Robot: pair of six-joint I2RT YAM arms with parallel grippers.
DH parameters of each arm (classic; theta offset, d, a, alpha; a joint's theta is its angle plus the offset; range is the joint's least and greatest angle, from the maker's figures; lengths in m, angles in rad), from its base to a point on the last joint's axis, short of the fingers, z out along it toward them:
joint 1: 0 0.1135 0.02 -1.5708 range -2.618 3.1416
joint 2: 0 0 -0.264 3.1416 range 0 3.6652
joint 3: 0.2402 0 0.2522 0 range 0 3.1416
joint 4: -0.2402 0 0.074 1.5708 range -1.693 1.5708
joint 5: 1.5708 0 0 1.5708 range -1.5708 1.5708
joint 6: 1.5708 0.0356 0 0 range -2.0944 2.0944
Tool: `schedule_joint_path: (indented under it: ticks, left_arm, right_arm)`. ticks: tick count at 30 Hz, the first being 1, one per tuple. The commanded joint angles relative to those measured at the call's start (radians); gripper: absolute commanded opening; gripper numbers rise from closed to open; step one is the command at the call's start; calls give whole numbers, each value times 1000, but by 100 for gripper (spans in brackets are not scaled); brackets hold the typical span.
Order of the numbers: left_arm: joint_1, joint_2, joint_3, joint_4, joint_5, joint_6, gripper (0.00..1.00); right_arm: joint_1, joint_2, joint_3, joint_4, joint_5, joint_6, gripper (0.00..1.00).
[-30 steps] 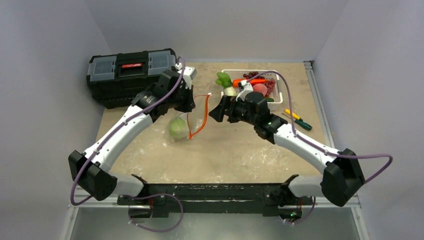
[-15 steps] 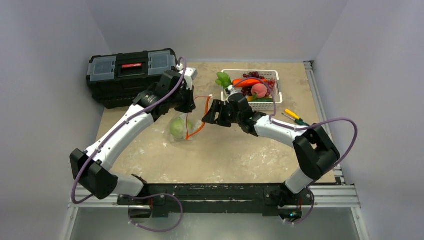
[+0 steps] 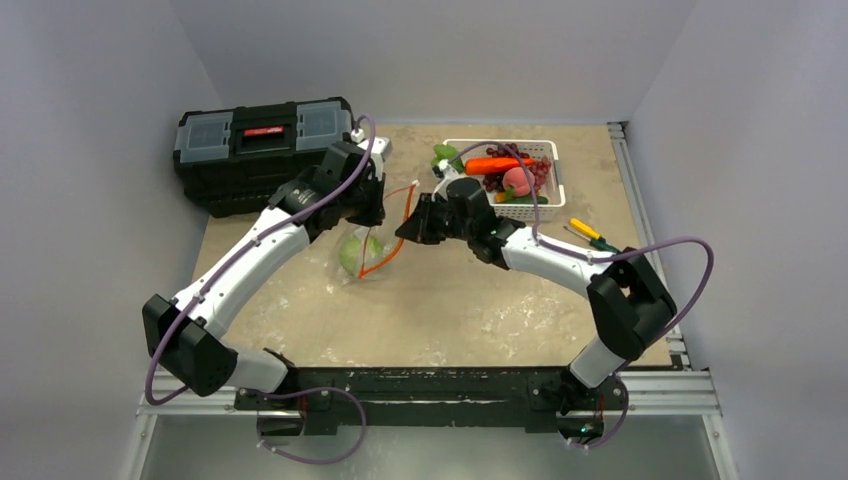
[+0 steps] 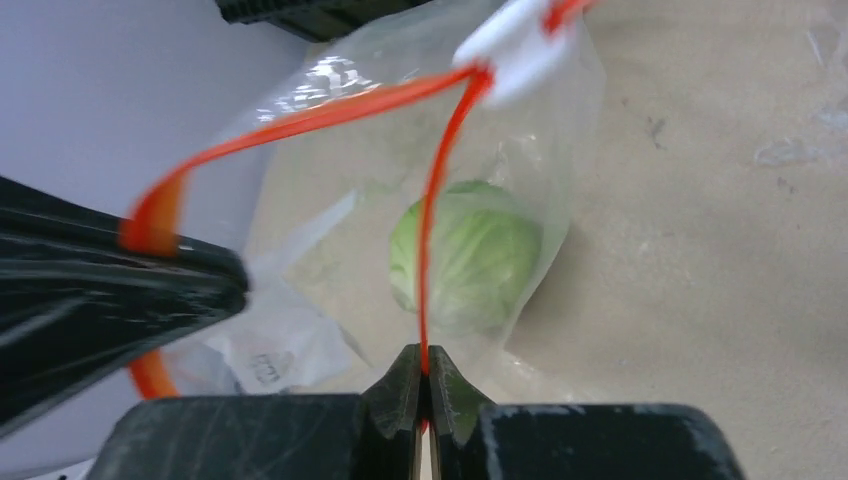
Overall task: Place the food in the zip-top bag and seal the zipper
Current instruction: Adjust the zipper food storage bag at the center of the board.
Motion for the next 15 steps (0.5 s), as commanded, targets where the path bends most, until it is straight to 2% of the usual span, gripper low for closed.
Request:
schedule_joint_path:
  ticks: [1,7,12,15]
  left_arm:
    - [12,-22,42,-19,-111,-8,0]
    - [15,-66,37,-25,-219,33,0]
    - [15,-106,13,-18,-316,94,0]
    - [15,-123,37,-108,-361,72,0]
  right_arm:
    - [14,-39,114,-26,36,-62,0]
    - [30,-59,149,-59,23,-90,0]
    - [35,-23,227,-115,-66,-87,0]
    - [52,-26,249,-117,-113,-104,0]
